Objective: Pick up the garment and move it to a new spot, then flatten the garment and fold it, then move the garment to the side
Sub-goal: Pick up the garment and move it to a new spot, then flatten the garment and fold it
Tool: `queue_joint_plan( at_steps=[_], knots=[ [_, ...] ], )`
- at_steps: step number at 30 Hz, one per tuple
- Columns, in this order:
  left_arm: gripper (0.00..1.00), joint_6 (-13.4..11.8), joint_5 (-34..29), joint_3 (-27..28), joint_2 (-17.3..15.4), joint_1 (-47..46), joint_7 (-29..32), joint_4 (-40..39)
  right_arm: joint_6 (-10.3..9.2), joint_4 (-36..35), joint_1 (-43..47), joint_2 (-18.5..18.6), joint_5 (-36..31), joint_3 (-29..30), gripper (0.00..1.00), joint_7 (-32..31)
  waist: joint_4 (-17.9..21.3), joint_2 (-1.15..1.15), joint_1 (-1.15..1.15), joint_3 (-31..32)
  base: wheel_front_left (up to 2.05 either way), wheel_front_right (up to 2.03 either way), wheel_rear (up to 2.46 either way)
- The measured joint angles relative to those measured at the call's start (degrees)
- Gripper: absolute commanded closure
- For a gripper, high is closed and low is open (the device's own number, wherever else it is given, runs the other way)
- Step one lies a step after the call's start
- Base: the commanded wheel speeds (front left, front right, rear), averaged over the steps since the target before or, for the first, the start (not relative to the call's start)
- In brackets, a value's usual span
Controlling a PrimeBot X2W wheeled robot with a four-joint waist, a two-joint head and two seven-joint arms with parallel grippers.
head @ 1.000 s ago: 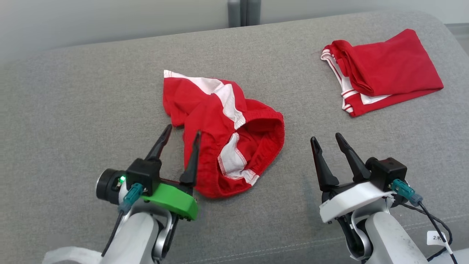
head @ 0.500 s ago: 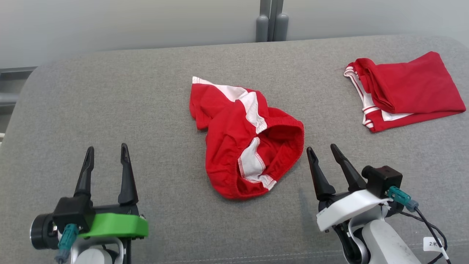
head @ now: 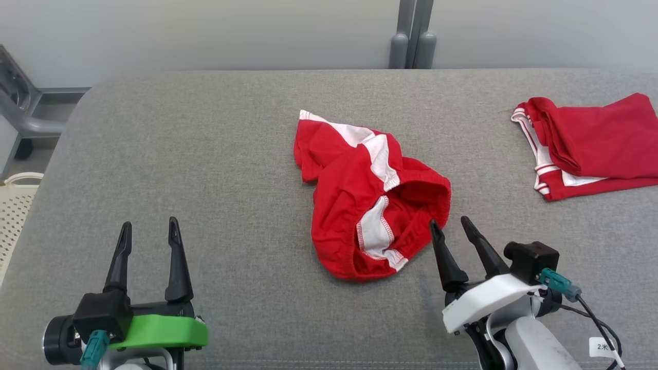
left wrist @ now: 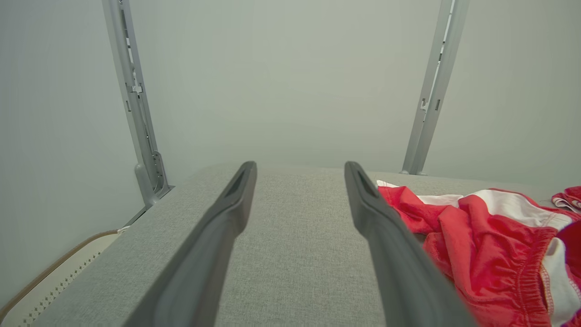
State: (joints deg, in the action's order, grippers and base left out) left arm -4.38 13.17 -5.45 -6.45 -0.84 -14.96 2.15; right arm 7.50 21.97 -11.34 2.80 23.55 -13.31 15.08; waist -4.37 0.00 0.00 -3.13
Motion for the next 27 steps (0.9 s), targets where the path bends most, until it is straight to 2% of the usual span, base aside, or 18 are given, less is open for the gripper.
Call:
queue_joint_plan(
  at_steps=[13,27],
  knots=[
    [0.00,2.3,-1.3,1.4,2.0,0.0,0.0,1.1,0.00,9.7,-8.1,0.0,0.8,-2.3,0.00,0.0,-3.5,0.00,0.00,-0.1,0.00,0.00,0.00],
    [0.00,3.8,-1.9,1.9,3.3,-1.1,0.0,1.7,0.00,21.3,-16.9,0.0,2.6,-0.8,0.00,0.0,-9.1,0.00,0.00,-2.6,0.00,0.00,0.00]
  ],
)
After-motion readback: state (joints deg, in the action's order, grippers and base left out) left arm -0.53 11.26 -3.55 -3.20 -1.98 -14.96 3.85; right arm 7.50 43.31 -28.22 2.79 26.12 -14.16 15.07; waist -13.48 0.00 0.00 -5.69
